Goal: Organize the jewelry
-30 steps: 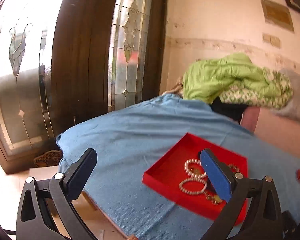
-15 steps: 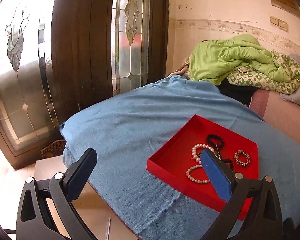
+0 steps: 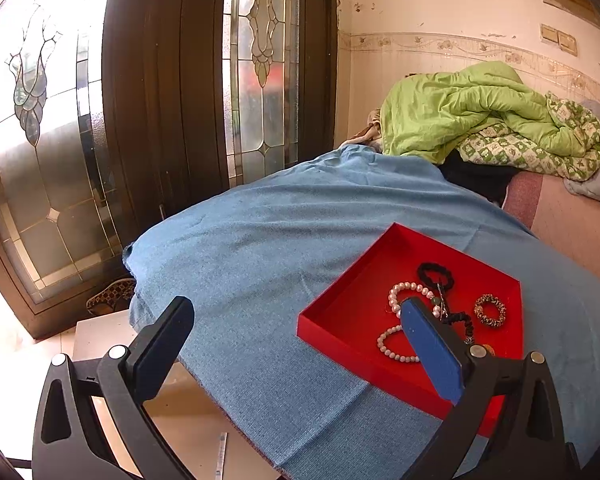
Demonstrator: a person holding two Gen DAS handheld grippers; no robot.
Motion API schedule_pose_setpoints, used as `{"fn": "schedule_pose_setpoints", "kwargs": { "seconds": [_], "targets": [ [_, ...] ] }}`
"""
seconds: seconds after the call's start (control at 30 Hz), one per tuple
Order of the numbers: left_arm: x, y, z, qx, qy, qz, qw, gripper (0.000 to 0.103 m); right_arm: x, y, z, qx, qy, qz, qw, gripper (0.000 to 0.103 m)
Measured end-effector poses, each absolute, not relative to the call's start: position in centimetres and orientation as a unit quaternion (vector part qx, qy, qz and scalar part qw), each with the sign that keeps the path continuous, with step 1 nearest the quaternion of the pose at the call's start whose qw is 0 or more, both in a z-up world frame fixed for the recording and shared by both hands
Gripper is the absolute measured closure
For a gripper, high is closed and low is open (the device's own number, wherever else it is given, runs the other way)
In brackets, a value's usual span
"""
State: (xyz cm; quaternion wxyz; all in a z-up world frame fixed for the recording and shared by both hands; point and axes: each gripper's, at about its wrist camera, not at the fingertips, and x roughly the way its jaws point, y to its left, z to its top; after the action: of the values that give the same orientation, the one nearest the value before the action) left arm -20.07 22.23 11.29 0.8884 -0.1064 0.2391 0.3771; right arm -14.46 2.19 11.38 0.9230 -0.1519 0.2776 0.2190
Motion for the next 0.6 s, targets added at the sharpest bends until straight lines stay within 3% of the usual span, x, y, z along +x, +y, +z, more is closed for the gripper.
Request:
{"fn": "schedule_pose_setpoints", "kwargs": {
  "seconds": [0.6],
  "targets": [
    [-19.82,22.19,11.3,-0.099,0.241,0.38,0.888,0.0,-14.3,2.24,10.83,-0.155,0.285,0.219,0.92,0.0]
  ]
}}
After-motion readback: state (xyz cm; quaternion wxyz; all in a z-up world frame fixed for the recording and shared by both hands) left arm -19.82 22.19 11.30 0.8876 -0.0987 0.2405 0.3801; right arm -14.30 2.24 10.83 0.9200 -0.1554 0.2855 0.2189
